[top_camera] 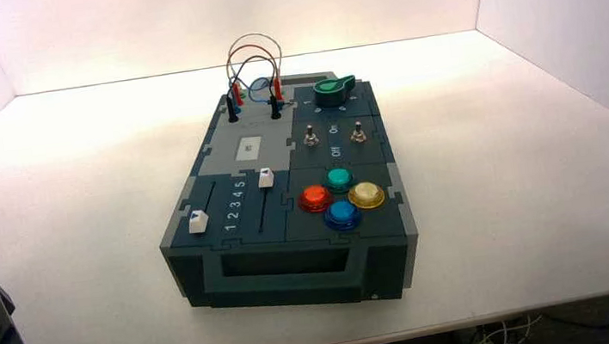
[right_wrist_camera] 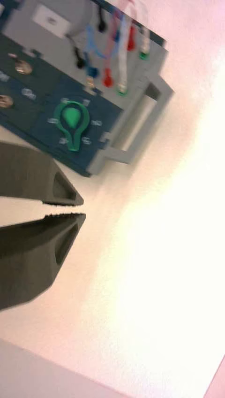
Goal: Move the box closer.
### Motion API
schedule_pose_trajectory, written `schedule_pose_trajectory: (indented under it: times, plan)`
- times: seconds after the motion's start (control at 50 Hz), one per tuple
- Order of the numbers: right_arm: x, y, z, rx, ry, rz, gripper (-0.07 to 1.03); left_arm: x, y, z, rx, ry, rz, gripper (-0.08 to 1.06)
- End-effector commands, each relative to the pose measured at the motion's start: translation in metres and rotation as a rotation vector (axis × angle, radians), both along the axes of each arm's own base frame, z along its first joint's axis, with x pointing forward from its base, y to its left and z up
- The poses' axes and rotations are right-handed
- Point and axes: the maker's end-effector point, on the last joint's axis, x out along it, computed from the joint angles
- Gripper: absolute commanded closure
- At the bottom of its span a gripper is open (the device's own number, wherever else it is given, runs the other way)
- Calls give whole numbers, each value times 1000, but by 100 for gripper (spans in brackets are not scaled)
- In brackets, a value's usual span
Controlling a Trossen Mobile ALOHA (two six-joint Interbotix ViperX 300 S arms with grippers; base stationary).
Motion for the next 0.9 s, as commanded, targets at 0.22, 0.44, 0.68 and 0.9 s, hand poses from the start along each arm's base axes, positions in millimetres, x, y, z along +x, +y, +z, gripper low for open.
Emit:
schedule_pose_trajectory:
  times: [0.22,0.44,0.68,0.9]
  plan:
    - [-83,-3,54,120,-182,78,27,-70,4,0,-37,-37,-15,41]
    - [-129,-11,65,225,-268,93,23,-101,18,-15,-44,-65,-13,15]
    - [-156,-26,33,232,-285,99,23,-124,28,-21,-37,-57,-19,10]
    - [-166,-32,10,222,-279,104,22,-138,32,-43,-22,-32,-25,10]
